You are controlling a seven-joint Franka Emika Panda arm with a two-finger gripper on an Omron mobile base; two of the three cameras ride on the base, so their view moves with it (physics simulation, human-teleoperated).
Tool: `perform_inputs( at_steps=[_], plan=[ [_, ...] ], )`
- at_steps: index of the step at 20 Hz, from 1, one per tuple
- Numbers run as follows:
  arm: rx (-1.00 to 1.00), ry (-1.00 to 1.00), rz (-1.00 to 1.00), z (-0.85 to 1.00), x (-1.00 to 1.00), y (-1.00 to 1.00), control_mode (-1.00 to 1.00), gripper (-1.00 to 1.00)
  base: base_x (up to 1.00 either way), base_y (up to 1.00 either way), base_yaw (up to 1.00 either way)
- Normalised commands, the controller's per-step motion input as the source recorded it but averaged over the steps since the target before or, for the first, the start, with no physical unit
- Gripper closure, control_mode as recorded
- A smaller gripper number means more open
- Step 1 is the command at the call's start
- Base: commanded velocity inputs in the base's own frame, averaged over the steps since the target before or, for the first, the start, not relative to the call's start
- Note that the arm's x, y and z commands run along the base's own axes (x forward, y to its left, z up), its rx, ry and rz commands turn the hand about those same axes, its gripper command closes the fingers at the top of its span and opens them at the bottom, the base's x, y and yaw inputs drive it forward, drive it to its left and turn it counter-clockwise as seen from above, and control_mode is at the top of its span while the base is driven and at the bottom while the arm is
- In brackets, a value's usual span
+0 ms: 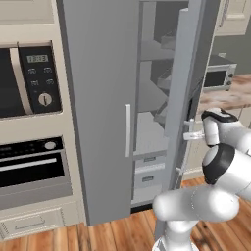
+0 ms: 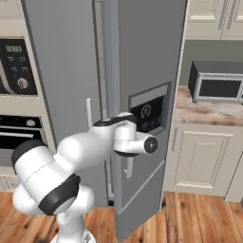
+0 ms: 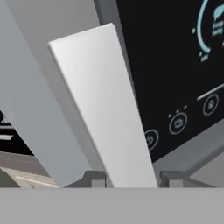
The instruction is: Place one of the steaks on the plate and the other in the bowl. Then place the bowl in the fridge.
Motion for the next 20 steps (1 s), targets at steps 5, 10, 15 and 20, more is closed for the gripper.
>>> perform_inputs(
  at_steps=[5, 10, 15, 20],
  plan=[
    [-0.01, 0.00, 0.08, 0.41, -0.07, -0.18, -1.00, -1.00, 0.00, 0.00, 0.00],
    [-0.01, -0.01, 0.00, 0.05, -0.14, 0.00, -1.00, -1.00, 0.00, 0.00, 0.00],
    [-0.02, -0.11, 0.00, 0.19, -0.19, -0.01, -1.00, -1.00, 0.00, 0.00, 0.00],
    [-0.12, -0.01, 0.00, 0.33, -0.29, -0.30, -1.00, -1.00, 0.00, 0.00, 0.00]
  ],
)
